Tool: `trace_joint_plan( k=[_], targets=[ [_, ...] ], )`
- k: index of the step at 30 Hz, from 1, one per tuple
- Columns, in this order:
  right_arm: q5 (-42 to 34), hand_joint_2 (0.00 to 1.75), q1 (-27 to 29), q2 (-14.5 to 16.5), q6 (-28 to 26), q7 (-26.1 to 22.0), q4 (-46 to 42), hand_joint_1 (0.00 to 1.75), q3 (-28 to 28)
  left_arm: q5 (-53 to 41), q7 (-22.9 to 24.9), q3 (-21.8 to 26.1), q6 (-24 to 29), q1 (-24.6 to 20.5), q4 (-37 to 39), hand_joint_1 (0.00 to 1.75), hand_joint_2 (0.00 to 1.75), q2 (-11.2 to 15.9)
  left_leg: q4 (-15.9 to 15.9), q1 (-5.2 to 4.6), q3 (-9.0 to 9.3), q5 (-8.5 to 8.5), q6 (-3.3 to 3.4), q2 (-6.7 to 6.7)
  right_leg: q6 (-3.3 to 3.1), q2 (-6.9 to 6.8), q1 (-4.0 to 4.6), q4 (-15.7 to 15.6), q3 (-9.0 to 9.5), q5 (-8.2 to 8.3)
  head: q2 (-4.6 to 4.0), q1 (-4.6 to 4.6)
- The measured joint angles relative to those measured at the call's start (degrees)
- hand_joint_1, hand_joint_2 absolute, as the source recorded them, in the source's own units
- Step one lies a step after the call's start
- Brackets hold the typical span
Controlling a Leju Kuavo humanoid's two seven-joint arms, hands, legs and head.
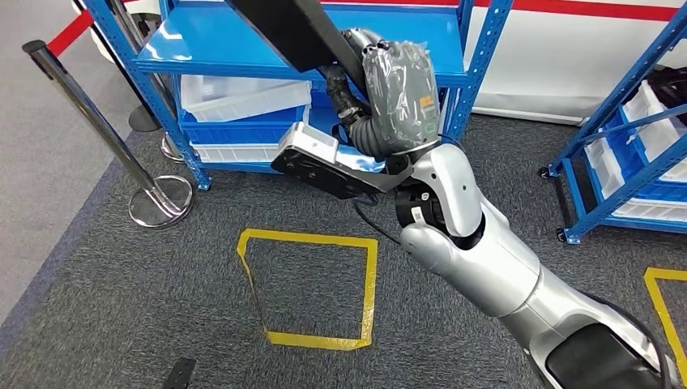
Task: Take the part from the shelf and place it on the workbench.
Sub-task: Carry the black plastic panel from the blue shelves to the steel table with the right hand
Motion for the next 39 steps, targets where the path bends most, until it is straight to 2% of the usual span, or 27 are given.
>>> trace_joint_plan(
  k=[2,4,5,7,8,9,10,11,13,14,15,17,18,20,22,23,24,25,27,29,30,32,34,35,37,38,39],
  targets=[
    [0.3,1.75,0.0,0.0,0.0,0.0,0.0,1.75,0.0,0.1,0.0,0.0,0.2,0.0,0.0,0.00,1.75,0.1,-0.8,-0.11,0.17,0.32,0.76,-0.19,0.63,-0.30,0.01,-0.2,-0.07,0.21,0.00,0.01],
    [0.4,1.75,0.0,-0.1,-0.1,0.0,0.0,1.75,0.0,0.1,-0.1,0.0,0.3,0.0,0.0,0.00,1.75,0.2,-1.8,0.18,0.40,0.95,1.63,-0.46,1.07,-0.24,0.11,1.3,-0.84,-1.08,0.00,0.16],
    [0.4,1.75,0.0,-0.1,-0.1,0.0,0.0,1.75,0.0,0.1,-0.1,0.0,0.3,0.1,0.0,0.00,1.75,0.2,-2.1,0.34,0.50,1.23,2.00,-0.62,1.22,-0.08,0.18,3.6,-1.96,-2.59,0.00,0.31],
    [0.4,1.75,0.1,-0.2,-0.1,0.0,0.0,1.75,0.0,0.1,-0.1,0.0,0.3,0.1,0.0,0.00,1.75,0.2,-2.0,0.33,0.25,1.40,2.24,-1.13,1.39,0.15,0.14,11.1,-5.40,-5.94,0.00,0.48],
    [0.4,1.75,0.3,-0.2,-0.1,0.0,0.0,1.75,0.0,0.1,-0.1,0.0,0.3,0.1,0.0,0.00,1.75,0.2,-1.8,0.32,0.09,1.39,2.26,-1.51,1.44,0.19,0.13,14.3,-6.91,-6.82,0.00,0.51],
    [0.4,1.75,0.5,-0.3,-0.1,0.0,0.0,1.75,0.0,0.1,-0.1,0.0,0.3,0.1,0.0,0.00,1.75,0.2,-1.6,0.32,-0.06,1.34,2.26,-1.96,1.42,0.21,0.12,15.7,-7.62,-6.59,0.00,0.52],
    [0.4,1.75,0.6,-0.3,-0.1,0.0,0.0,1.75,0.0,0.1,-0.1,0.0,0.3,0.1,0.0,0.00,1.75,0.2,-1.3,0.32,-0.17,1.28,2.23,-2.48,1.35,0.28,0.09,14.7,-7.25,-5.27,0.00,0.52],
    [0.5,1.75,0.6,-0.4,-0.1,0.0,0.1,1.75,0.0,0.1,-0.1,0.0,0.3,0.1,0.0,0.00,1.75,0.1,-1.0,0.32,-0.23,1.16,2.19,-3.04,1.20,0.53,0.06,11.7,-5.87,-3.15,0.00,0.55],
    [0.9,1.75,0.5,-0.4,-0.3,0.0,0.1,1.75,0.0,0.1,0.0,0.0,0.3,0.1,0.0,0.00,1.75,0.1,-0.4,0.34,-0.62,0.89,1.93,-4.11,0.81,2.50,-0.08,4.5,-2.44,-0.01,0.00,0.50],
    [1.1,1.75,0.5,-0.4,-0.4,0.0,0.1,1.75,0.0,0.1,0.0,0.0,0.3,0.0,0.0,0.00,1.75,0.1,0.0,0.41,-1.06,0.85,1.70,-4.60,0.70,3.42,-0.14,2.2,-1.39,0.50,0.00,0.51],
    [1.4,1.75,0.6,-0.5,-0.7,-0.1,0.1,1.75,0.0,0.1,0.1,0.0,0.3,0.0,0.0,0.00,1.75,0.1,0.2,0.55,-1.57,0.91,1.39,-5.06,0.64,4.08,-0.12,1.2,-1.00,0.36,0.00,0.51],
    [1.7,1.75,0.7,-0.5,-1.2,-0.3,0.3,1.75,0.0,0.3,0.2,0.0,0.4,0.1,0.0,0.00,1.75,0.2,0.3,0.84,-2.28,1.17,0.66,-5.95,0.44,3.44,-0.16,0.6,-0.94,0.39,0.00,0.66],
    [1.8,1.75,0.7,-0.5,-1.5,-0.6,0.4,1.75,0.0,0.5,0.2,0.0,0.4,0.3,0.0,0.00,1.75,0.2,0.5,0.86,-2.52,1.01,0.29,-5.66,0.20,2.88,-0.24,0.2,-0.84,0.57,0.00,0.66],
    [2.2,1.75,0.8,-0.4,-2.6,-1.2,0.7,1.75,0.0,1.1,0.1,0.0,0.5,0.3,0.1,0.00,1.75,0.2,3.4,0.77,-3.92,-0.84,-0.46,-3.68,-0.28,1.60,-0.57,-0.5,-0.56,0.92,0.00,0.34],
    [2.5,1.75,0.9,-0.4,-3.5,-1.6,0.9,1.75,0.0,1.6,-0.2,0.0,0.5,0.1,0.1,0.00,1.75,0.2,9.9,0.90,-6.95,-3.95,-1.16,-1.67,-0.47,0.37,-0.51,-0.6,-0.52,0.97,0.00,0.02],
    [2.6,1.75,1.1,-0.5,-3.7,-1.7,1.1,1.75,0.0,1.8,-0.3,0.0,0.5,0.1,0.1,0.00,1.75,0.3,13.0,1.03,-8.38,-4.97,-1.44,-1.33,-0.48,-0.23,-0.50,-0.6,-0.54,0.94,0.00,0.01],
    [2.6,1.75,1.3,-0.5,-3.8,-1.8,1.2,1.75,0.0,1.9,-0.3,0.0,0.5,0.2,0.1,0.00,1.75,0.3,14.5,1.13,-9.07,-5.08,-1.65,-1.14,-0.49,-0.83,-0.52,-0.5,-0.55,0.92,0.00,0.01],
    [2.6,1.75,1.5,-0.6,-3.8,-1.8,1.3,1.75,-0.1,1.9,-0.3,0.0,0.5,0.3,0.1,0.00,1.75,0.3,13.9,1.22,-8.71,-4.18,-1.81,-0.95,-0.46,-1.38,-0.55,-0.5,-0.55,0.89,0.00,-0.01],
    [2.8,1.75,1.7,-0.8,-3.7,-1.8,1.3,1.75,-0.2,1.9,-0.4,0.0,0.6,0.4,0.1,0.00,1.75,0.3,7.0,1.30,-5.11,-0.63,-1.90,0.21,-0.26,-2.40,-0.59,-0.3,-0.51,0.77,0.00,-0.01],
    [3.3,1.75,1.7,-1.0,-3.4,-1.7,1.1,1.75,-0.4,1.9,-0.4,0.0,0.7,0.2,0.1,0.00,1.75,0.3,0.7,0.84,-1.88,1.34,-1.37,1.70,0.17,-3.25,-0.35,-0.2,-0.53,0.71,0.00,0.02],
    [3.6,1.75,1.7,-1.0,-3.2,-1.6,1.0,1.75,-0.5,1.9,-0.5,0.0,0.8,0.1,0.1,0.00,1.75,0.3,-0.5,0.60,-1.42,1.43,-0.94,2.00,0.43,-3.61,-0.21,-0.2,-0.54,0.74,-0.01,0.03],
    [4.1,1.75,1.8,-1.2,-2.9,-1.4,0.9,1.75,-0.7,1.9,-0.6,0.0,0.8,0.2,0.1,0.00,1.75,0.3,-0.6,0.41,-1.60,1.63,0.03,1.11,1.03,-4.34,-0.10,-0.3,-0.45,0.83,-0.01,0.09],
    [4.4,1.75,1.9,-1.4,-2.8,-1.3,0.8,1.75,-0.9,1.9,-0.6,0.0,0.8,0.3,0.1,0.00,1.75,0.4,-1.0,0.61,-1.58,2.10,0.89,0.22,1.63,-3.54,-0.23,0.6,-0.81,-0.17,0.00,0.17],
    [4.4,1.75,2.0,-1.5,-2.8,-1.3,0.7,1.75,-1.1,1.9,-0.6,0.0,0.9,0.3,0.1,0.00,1.75,0.4,-1.3,0.72,-1.56,2.37,1.34,-0.20,1.79,-2.55,-0.28,2.5,-1.60,-1.56,0.00,0.25],
    [4.7,1.75,2.2,-1.9,-2.8,-1.2,0.6,1.75,-1.3,2.0,-0.6,0.0,1.0,0.2,0.1,0.00,1.75,0.4,-1.4,0.75,-1.74,2.66,1.90,-1.19,1.77,-0.58,-0.30,9.6,-4.60,-5.41,0.00,0.34],
    [5.0,1.75,2.4,-2.1,-2.7,-1.1,0.6,1.75,-1.4,2.1,-0.6,0.0,1.1,0.2,0.1,0.00,1.75,0.4,-1.3,0.70,-1.84,2.73,2.01,-1.75,1.74,-0.15,-0.28,13.2,-6.13,-6.85,0.00,0.38],
    [5.2,1.75,2.6,-2.4,-2.7,-1.1,0.6,1.75,-1.4,2.2,-0.6,0.0,1.3,0.2,0.1,0.00,1.75,0.4,-1.2,0.67,-1.91,2.75,2.04,-2.42,1.73,0.06,-0.28,15.4,-7.04,-7.27,0.00,0.38]
  ],
)
